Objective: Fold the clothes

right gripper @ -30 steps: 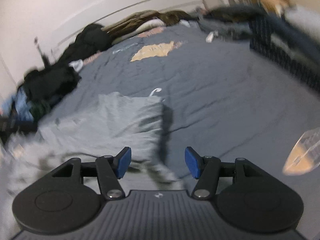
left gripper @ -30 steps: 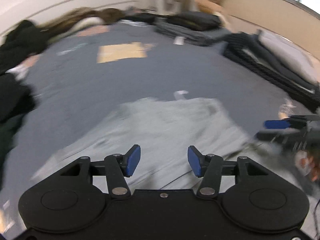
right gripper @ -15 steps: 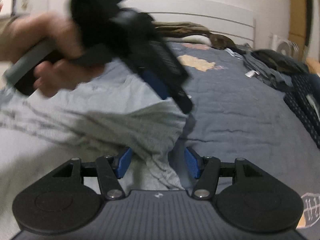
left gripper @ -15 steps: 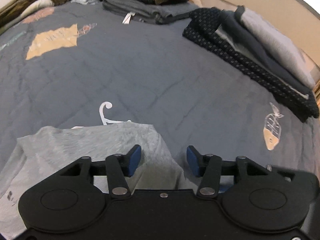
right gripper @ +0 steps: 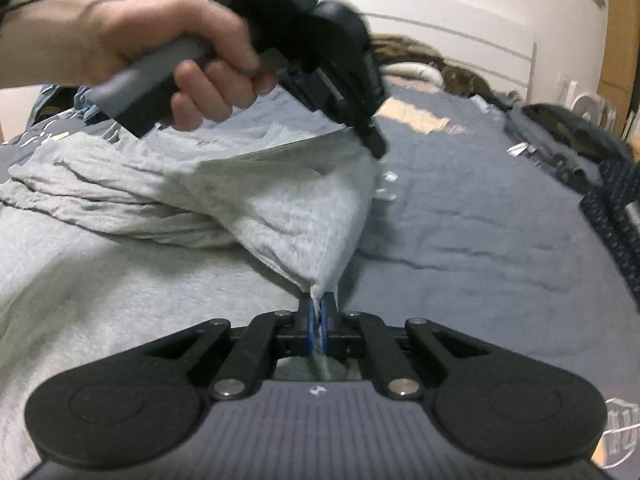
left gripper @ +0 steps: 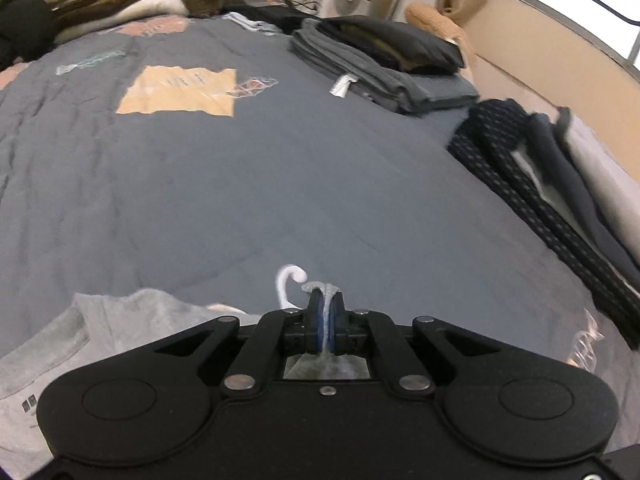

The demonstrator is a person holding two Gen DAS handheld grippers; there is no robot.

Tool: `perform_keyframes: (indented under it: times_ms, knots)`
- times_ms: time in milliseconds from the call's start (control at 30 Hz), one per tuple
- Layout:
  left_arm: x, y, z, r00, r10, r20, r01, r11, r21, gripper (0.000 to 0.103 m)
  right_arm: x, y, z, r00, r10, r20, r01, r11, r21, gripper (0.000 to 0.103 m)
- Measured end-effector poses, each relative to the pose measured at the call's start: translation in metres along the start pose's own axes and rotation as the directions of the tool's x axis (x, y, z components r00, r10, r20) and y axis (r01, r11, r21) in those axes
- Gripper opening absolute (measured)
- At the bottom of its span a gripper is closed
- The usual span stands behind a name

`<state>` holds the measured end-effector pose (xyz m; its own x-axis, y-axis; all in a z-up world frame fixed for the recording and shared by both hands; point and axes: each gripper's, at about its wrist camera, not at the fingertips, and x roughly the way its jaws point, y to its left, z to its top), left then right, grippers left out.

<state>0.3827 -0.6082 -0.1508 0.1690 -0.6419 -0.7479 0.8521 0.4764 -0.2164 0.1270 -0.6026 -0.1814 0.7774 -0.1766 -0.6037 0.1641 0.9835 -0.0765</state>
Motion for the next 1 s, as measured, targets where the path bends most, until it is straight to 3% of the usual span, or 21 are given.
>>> perform_keyframes:
  times_ms: [67,133,167,233,300,333,467,533,567,667,733,800,967,1000]
  knots:
    - [0.013,0.002,0.000,0.999,0.004,-0.043,-0.004,1.000,-0.014,0.007,-0.003,-0.006,0.002,1.000,-0.024,0.005,0.024,1.000,0.007,0.002]
    - [0.023,-0.004,-0.003,0.996,0.057,-0.062,-0.056,0.998,0.017,0.010,0.003,-0.006,-0.003,0.999,-0.029,-0.024,0.029,1.000,-0.004,0.002]
    - [0.022,-0.004,-0.003,0.996,0.053,-0.066,-0.052,0.999,0.012,0.017,0.006,-0.006,-0.005,0.999,-0.031,-0.039,0.031,0.999,-0.010,0.002]
    - [0.014,0.000,-0.004,0.998,0.019,-0.061,-0.019,1.000,-0.004,0.025,0.011,-0.004,-0.009,0.998,-0.027,-0.058,0.025,0.999,-0.035,0.002]
    - [0.002,0.006,-0.006,0.998,-0.038,-0.045,0.037,0.999,-0.025,0.043,0.011,-0.004,-0.008,0.998,-0.027,-0.062,0.024,0.999,-0.045,0.003]
    - [-0.001,0.006,-0.009,0.997,-0.050,-0.056,0.050,0.999,-0.013,0.043,0.010,-0.005,-0.007,0.998,-0.027,-0.064,0.024,0.999,-0.046,0.004]
    - [0.001,0.008,-0.016,0.993,-0.073,-0.091,0.073,0.997,-0.003,0.042,0.004,-0.012,-0.002,0.998,-0.020,-0.059,0.019,1.000,-0.011,0.007]
    - [0.005,0.010,-0.020,0.991,-0.088,-0.104,0.087,0.996,-0.017,0.029,-0.005,-0.013,0.004,0.999,-0.039,-0.016,0.039,0.999,0.000,0.010]
    - [0.008,0.009,-0.020,0.989,-0.094,-0.110,0.093,0.996,-0.015,0.017,-0.008,-0.012,0.006,0.999,-0.035,0.011,0.035,0.999,0.002,0.013]
    - [0.015,0.005,-0.021,0.986,-0.112,-0.127,0.111,0.994,-0.009,0.009,-0.011,-0.005,0.008,0.998,-0.024,0.065,0.024,1.000,-0.013,0.014]
    - [0.012,0.004,-0.021,0.989,-0.100,-0.112,0.101,0.995,0.004,0.006,-0.002,0.002,0.004,0.999,-0.016,0.032,0.017,0.999,-0.050,0.013]
    - [0.009,0.005,-0.019,0.993,-0.082,-0.082,0.083,0.997,0.008,0.005,0.009,0.007,-0.001,1.000,-0.008,-0.013,0.007,0.997,-0.081,0.002]
    - [0.006,0.023,-0.004,0.999,0.022,0.043,-0.019,0.998,-0.061,0.003,0.012,0.007,-0.006,0.999,-0.019,-0.035,0.014,0.992,-0.127,0.000]
    - [0.009,0.030,-0.001,0.999,0.030,0.040,-0.026,0.995,-0.093,0.003,0.014,0.008,-0.007,0.998,-0.022,-0.053,0.015,0.990,-0.138,0.000]
